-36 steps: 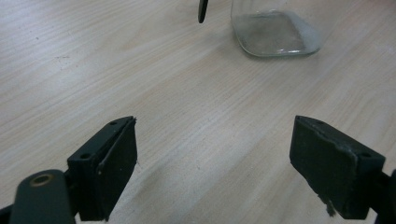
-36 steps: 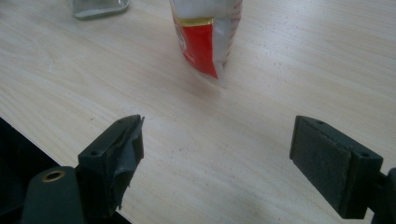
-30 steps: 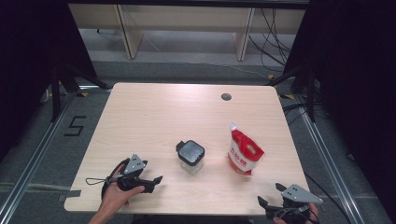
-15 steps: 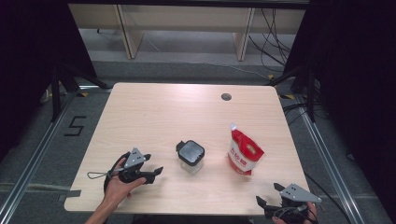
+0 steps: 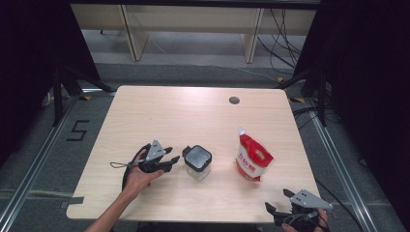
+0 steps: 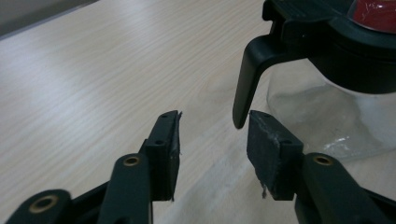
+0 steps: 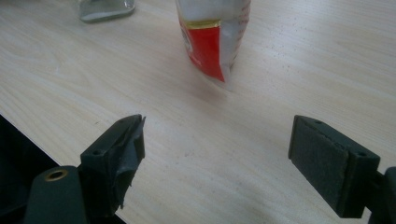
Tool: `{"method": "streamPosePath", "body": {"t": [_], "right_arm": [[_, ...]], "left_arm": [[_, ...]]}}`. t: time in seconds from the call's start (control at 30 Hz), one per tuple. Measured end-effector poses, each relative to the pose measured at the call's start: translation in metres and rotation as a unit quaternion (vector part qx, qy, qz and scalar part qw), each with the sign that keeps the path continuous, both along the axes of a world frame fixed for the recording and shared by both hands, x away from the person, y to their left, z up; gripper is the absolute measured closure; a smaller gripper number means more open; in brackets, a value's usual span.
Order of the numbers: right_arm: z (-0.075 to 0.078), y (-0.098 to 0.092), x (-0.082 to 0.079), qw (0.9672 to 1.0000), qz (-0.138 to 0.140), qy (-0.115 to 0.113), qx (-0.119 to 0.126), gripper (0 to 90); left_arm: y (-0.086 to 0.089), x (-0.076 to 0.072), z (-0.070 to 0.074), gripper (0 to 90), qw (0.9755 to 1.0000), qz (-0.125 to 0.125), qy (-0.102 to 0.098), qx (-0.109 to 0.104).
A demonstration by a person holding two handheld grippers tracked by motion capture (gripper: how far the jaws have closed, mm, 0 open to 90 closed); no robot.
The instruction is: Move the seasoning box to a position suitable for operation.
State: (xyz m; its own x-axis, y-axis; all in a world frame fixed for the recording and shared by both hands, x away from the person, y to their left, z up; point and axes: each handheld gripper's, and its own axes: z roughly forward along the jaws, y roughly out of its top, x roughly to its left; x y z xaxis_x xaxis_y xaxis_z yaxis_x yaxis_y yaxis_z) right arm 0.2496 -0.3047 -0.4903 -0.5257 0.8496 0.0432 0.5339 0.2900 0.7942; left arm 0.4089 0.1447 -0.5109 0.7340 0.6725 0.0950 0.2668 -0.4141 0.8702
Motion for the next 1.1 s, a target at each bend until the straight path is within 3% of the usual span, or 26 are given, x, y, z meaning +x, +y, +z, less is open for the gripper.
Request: {"method": "streamPosePath", "body": {"t": [0.03,0.07,0.1,0.13,0.37,0.5,0.53,0.63,0.67,0.7,0.77,0.8,0.83,0.87,0.9,0.93,0.97,1.0,1.03,1.1], "right_arm": [[0.0,0.0,0.0,1.0,0.0,0.0,0.0,19.5],[-0.001,-0.001,0.002,0.9999,0.009,-0.006,-0.006,19.6],[-0.001,-0.001,0.002,0.9999,0.009,-0.004,-0.005,19.6],[-0.001,-0.001,0.002,0.9999,0.009,-0.004,-0.004,19.8],[-0.001,-0.001,0.002,0.9999,0.008,-0.009,-0.004,20.2],[-0.001,0.001,0.0,1.0,-0.001,0.01,0.002,20.3],[-0.002,0.0,0.001,1.0,0.006,0.0,-0.002,20.3],[-0.002,0.002,0.001,1.0,0.003,0.007,0.001,20.4],[-0.002,0.002,0.0,1.0,0.003,0.008,0.003,20.4],[-0.002,0.001,0.001,1.0,0.007,0.001,-0.003,20.6],[-0.002,0.0,0.002,0.9999,0.013,-0.003,-0.004,20.8],[-0.002,0.0,0.002,0.9999,0.013,-0.003,-0.007,20.8],[-0.002,0.0,0.002,0.9999,0.013,-0.003,-0.005,20.8],[-0.002,0.0,0.002,0.9999,0.011,-0.002,-0.003,20.9],[-0.002,0.001,0.002,0.9999,0.01,-0.002,-0.006,20.9],[-0.002,0.001,0.001,1.0,0.008,0.002,-0.003,20.9],[-0.002,0.0,0.003,0.9999,0.013,-0.003,-0.007,20.9],[-0.002,0.001,0.001,1.0,0.005,0.005,0.0,20.9],[-0.002,0.0,0.003,0.9998,0.013,-0.009,-0.011,20.9],[-0.002,-0.001,0.003,0.9998,0.013,-0.01,-0.01,21.0]], "left_arm": [[-0.002,0.002,-0.001,55.1,1.0,-0.005,-0.004,0.003],[-0.013,0.004,-0.005,57.6,0.9997,-0.008,-0.003,-0.023],[-0.016,0.006,-0.005,58.0,0.9996,-0.021,-0.005,-0.017],[-0.02,0.006,-0.006,58.8,0.9995,-0.02,-0.003,-0.024],[-0.028,0.012,-0.005,66.1,0.9988,-0.043,-0.009,-0.019],[-0.03,0.015,-0.005,72.5,0.9981,-0.052,-0.015,-0.028],[-0.028,0.015,-0.003,73.8,0.9979,-0.063,-0.016,-0.002],[-0.027,0.016,-0.001,79.0,0.9974,-0.067,-0.023,0.009],[-0.026,0.015,-0.001,80.9,0.9977,-0.065,-0.015,0.005],[-0.029,0.013,-0.003,81.3,0.9982,-0.052,-0.014,-0.025],[-0.028,0.011,-0.001,81.1,0.998,-0.058,-0.02,-0.011],[-0.024,0.011,0.001,81.1,0.9974,-0.064,-0.023,0.021],[-0.025,0.01,0.001,81.1,0.9977,-0.061,-0.021,0.019],[-0.028,0.008,-0.001,81.1,0.9984,-0.052,-0.02,-0.012],[-0.027,0.006,-0.001,81.1,0.9987,-0.046,-0.013,-0.014],[-0.026,0.005,0.0,81.0,0.9986,-0.051,-0.013,-0.008],[-0.022,0.004,0.003,80.8,0.9983,-0.055,-0.007,0.015],[-0.02,0.002,0.004,80.5,0.9986,-0.047,-0.011,0.02],[-0.019,-0.001,0.005,80.2,0.9985,-0.05,-0.002,0.021],[-0.017,-0.008,0.006,79.3,0.9985,-0.051,0.006,0.019]]}}
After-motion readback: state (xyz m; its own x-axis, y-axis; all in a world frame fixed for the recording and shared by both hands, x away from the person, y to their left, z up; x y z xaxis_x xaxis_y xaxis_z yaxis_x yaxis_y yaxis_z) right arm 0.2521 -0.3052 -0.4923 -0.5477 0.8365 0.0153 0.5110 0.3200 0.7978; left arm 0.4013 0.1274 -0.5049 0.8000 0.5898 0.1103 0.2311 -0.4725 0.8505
